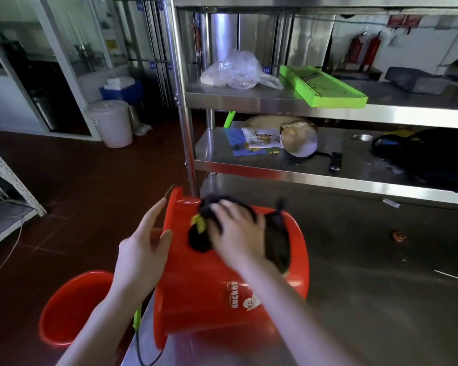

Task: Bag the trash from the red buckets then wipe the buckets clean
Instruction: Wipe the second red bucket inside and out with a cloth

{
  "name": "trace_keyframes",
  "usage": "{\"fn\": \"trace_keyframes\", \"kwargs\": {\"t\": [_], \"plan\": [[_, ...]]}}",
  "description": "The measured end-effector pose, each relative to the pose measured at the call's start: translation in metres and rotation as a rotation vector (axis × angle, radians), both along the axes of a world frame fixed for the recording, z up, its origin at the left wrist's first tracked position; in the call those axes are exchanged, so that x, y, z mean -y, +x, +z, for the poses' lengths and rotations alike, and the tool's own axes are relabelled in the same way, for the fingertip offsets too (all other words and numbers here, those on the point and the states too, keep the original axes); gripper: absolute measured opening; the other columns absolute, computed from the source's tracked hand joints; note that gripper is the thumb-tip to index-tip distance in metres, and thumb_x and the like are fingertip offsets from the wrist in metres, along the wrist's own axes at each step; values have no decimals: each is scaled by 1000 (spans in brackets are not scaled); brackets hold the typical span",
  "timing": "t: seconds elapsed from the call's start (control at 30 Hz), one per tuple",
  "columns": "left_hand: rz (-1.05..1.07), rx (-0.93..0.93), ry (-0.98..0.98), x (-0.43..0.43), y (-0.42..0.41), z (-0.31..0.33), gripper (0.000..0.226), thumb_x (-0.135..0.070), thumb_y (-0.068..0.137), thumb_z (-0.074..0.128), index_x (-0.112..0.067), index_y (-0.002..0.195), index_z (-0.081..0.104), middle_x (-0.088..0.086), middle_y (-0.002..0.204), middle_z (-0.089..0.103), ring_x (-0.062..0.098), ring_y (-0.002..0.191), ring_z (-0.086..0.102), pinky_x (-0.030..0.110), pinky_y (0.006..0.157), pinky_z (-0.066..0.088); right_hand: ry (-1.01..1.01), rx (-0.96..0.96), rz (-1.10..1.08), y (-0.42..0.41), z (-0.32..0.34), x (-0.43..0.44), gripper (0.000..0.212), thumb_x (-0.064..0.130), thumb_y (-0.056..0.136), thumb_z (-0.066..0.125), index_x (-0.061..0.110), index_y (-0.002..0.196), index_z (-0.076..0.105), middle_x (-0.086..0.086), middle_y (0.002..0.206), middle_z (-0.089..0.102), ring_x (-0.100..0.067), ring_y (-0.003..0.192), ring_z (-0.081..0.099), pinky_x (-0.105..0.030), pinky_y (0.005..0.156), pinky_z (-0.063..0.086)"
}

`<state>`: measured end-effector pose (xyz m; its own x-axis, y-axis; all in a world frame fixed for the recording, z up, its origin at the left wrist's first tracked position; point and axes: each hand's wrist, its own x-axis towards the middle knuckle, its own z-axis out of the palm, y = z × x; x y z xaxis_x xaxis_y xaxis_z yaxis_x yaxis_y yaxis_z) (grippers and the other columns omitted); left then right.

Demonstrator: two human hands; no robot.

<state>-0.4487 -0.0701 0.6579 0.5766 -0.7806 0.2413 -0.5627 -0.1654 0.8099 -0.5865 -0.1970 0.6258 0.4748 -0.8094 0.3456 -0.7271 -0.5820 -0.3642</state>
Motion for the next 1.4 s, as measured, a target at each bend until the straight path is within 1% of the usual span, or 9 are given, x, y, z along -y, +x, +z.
{"fn": "trace_keyframes", "kwargs": {"t": [0.17, 0.43, 0.73, 0.83, 1.07, 1.17, 1.27, 1.33, 1.4], "plan": [[-4, -29, -32, -10, -1, -3, 60, -19, 96, 60, -55, 139, 39, -20, 88, 67, -17, 84, 62, 3, 59, 47, -99, -17, 298, 15, -4, -24, 47, 58, 95, 32, 38, 135, 47, 10, 149, 42, -15, 140, 36, -60, 112, 25], [-54, -45, -97, -45, -20, -35, 73, -13, 89, 67, -59, 137, 38, -25, 102, 68, 6, 78, 72, 13, 62, 55, 398, -23, -263, -89, -7, 73, 41, 51, 95, 36, 44, 135, 44, 19, 148, 38, -19, 132, 41, -51, 105, 34], [-104, -101, -31, -22, -6, -58, 70, -21, 96, 56, -65, 140, 24, -12, 96, 71, 11, 83, 70, 38, 71, 60, -124, -34, 217, 31, -10, -17, 44, 51, 95, 36, 38, 137, 46, 8, 153, 36, -20, 142, 32, -67, 110, 20], [-97, -196, -10, -2, 11, -38, 60, -55, 88, 50, -72, 136, 19, -21, 100, 69, -2, 88, 67, 23, 74, 54, -160, -18, 223, 28, -29, -25, 45, 49, 96, 40, 39, 140, 43, 8, 156, 32, -20, 145, 27, -65, 112, 18], [70, -52, 30, 79, 26, -11, 51, -48, 98, 45, -52, 146, 28, -9, 101, 54, 1, 73, 54, 20, 68, 44, -216, 53, 178, 29, -44, -20, 49, 53, 95, 39, 39, 143, 39, 11, 153, 35, -15, 144, 30, -64, 112, 19], [34, -16, 36, 69, 28, -13, 44, -48, 99, 43, -57, 141, 35, -17, 79, 58, -4, 55, 61, 10, 45, 44, -150, 84, -21, 3, -40, 14, 49, 52, 94, 39, 36, 138, 49, 8, 150, 43, -17, 139, 40, -61, 110, 24], [9, -48, -5, 47, 27, -19, 44, -47, 98, 43, -63, 138, 33, -18, 69, 58, -12, 52, 58, 7, 44, 46, 153, 148, -362, -46, -36, 67, 45, 49, 94, 43, 38, 138, 47, 10, 151, 41, -18, 137, 40, -55, 109, 29], [-24, -62, -28, 33, 20, -25, 45, -51, 95, 41, -68, 135, 31, -15, 66, 59, 0, 54, 63, 12, 47, 50, 453, 246, -453, -63, -29, 94, 46, 48, 96, 38, 38, 141, 39, 9, 153, 33, -22, 137, 37, -54, 107, 33], [-47, -78, -6, 27, 16, -28, 47, -54, 92, 40, -70, 134, 29, -10, 68, 60, 23, 62, 69, 27, 53, 57, 433, 176, -441, -52, -22, 94, 45, 48, 96, 36, 39, 140, 39, 12, 153, 32, -20, 140, 31, -56, 107, 31]]}}
